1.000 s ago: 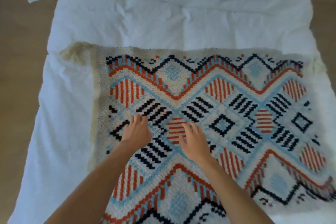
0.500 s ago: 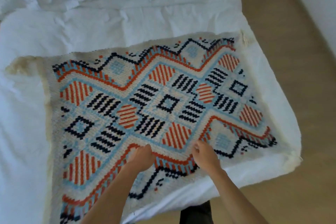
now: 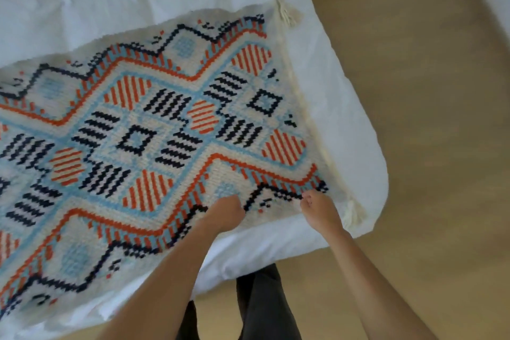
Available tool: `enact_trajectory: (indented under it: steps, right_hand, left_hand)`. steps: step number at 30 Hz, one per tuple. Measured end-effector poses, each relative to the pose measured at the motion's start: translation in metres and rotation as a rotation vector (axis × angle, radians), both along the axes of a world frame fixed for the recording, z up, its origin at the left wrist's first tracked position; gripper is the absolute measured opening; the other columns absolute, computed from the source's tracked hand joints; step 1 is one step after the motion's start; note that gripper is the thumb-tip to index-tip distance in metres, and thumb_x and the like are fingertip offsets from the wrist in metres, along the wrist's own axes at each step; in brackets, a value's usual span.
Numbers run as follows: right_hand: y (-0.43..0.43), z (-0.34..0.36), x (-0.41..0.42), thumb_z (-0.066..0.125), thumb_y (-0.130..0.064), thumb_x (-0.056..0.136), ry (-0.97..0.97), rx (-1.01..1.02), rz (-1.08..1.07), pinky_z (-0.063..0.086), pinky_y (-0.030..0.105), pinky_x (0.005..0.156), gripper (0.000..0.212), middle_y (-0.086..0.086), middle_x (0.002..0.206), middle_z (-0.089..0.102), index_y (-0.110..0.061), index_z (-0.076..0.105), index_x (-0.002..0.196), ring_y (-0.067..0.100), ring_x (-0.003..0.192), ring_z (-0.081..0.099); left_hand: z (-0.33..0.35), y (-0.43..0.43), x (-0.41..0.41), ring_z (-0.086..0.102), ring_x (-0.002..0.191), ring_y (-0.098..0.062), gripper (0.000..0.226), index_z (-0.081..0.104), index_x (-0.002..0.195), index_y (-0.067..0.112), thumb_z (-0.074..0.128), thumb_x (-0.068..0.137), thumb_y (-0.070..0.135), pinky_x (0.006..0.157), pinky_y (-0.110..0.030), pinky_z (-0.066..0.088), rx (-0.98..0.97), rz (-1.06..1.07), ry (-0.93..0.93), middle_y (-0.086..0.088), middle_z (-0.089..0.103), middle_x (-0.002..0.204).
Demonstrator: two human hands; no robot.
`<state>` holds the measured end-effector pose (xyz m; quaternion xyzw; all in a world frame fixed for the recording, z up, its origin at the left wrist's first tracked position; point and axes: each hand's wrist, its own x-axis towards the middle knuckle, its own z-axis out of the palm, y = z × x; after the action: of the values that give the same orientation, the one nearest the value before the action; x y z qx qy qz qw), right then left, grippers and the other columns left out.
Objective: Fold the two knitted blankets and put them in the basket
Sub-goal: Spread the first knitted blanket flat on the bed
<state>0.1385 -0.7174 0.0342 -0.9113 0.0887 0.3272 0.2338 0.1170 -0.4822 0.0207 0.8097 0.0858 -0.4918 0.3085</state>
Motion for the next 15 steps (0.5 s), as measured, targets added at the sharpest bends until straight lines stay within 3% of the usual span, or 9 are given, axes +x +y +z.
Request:
enact_trajectory:
  steps: [4, 6, 9, 12, 15]
  right_hand:
    - [-0.055, -0.018, 0.019, 0.044, -0.011, 0.093, -0.087, -0.043, -0.038, 0.046, 0.039, 0.087, 0.029, 0.014, 0.117, 0.055, -0.005, 0.054, 0.119, 0.03, 0.109, 0.052]
    - [-0.073, -0.03, 0.028, 0.045, -0.011, 0.092, -0.113, -0.092, -0.039, 0.044, 0.041, 0.091, 0.035, 0.015, 0.124, 0.049, -0.008, 0.049, 0.127, 0.031, 0.116, 0.046]
    - [-0.086, -0.046, 0.043, 0.047, -0.016, 0.093, -0.055, -0.148, -0.043, 0.042, 0.042, 0.095, 0.046, 0.016, 0.135, 0.041, -0.009, 0.038, 0.137, 0.033, 0.122, 0.041]
    - [-0.09, -0.06, 0.055, 0.049, -0.02, 0.092, -0.04, -0.193, -0.044, 0.042, 0.043, 0.092, 0.045, 0.016, 0.129, 0.045, -0.008, 0.039, 0.134, 0.033, 0.115, 0.046]
    - [-0.088, -0.069, 0.063, 0.052, -0.02, 0.091, -0.03, -0.093, -0.194, 0.048, 0.042, 0.085, 0.038, 0.014, 0.117, 0.051, -0.004, 0.045, 0.124, 0.032, 0.105, 0.054]
  left_hand:
    - [-0.012, -0.068, 0.031, 0.035, 0.059, -0.017, 0.018, 0.04, 0.082, 0.013, 0.035, 0.099, 0.016, 0.062, -0.036, 0.033, -0.042, 0.014, -0.014, -0.006, 0.046, 0.074]
    - [-0.02, -0.091, 0.043, 0.024, 0.054, -0.015, 0.028, 0.033, 0.07, 0.015, 0.035, 0.098, 0.012, 0.06, -0.037, 0.027, -0.063, 0.004, -0.01, -0.003, 0.031, 0.063]
    - [-0.03, -0.116, 0.057, 0.021, 0.051, -0.013, 0.031, 0.029, 0.067, 0.017, 0.034, 0.097, 0.011, 0.053, -0.03, 0.023, -0.023, -0.115, -0.03, 0.0, 0.026, 0.059]
    - [-0.04, -0.126, 0.065, 0.023, 0.054, -0.013, 0.026, 0.032, 0.071, 0.015, 0.035, 0.095, 0.009, 0.054, -0.029, 0.023, -0.002, -0.132, -0.018, 0.0, 0.028, 0.062]
    - [-0.042, -0.128, 0.071, 0.03, 0.055, -0.013, 0.019, 0.04, 0.079, 0.01, 0.034, 0.097, 0.01, 0.056, -0.029, 0.029, 0.003, -0.11, -0.028, -0.001, 0.038, 0.065]
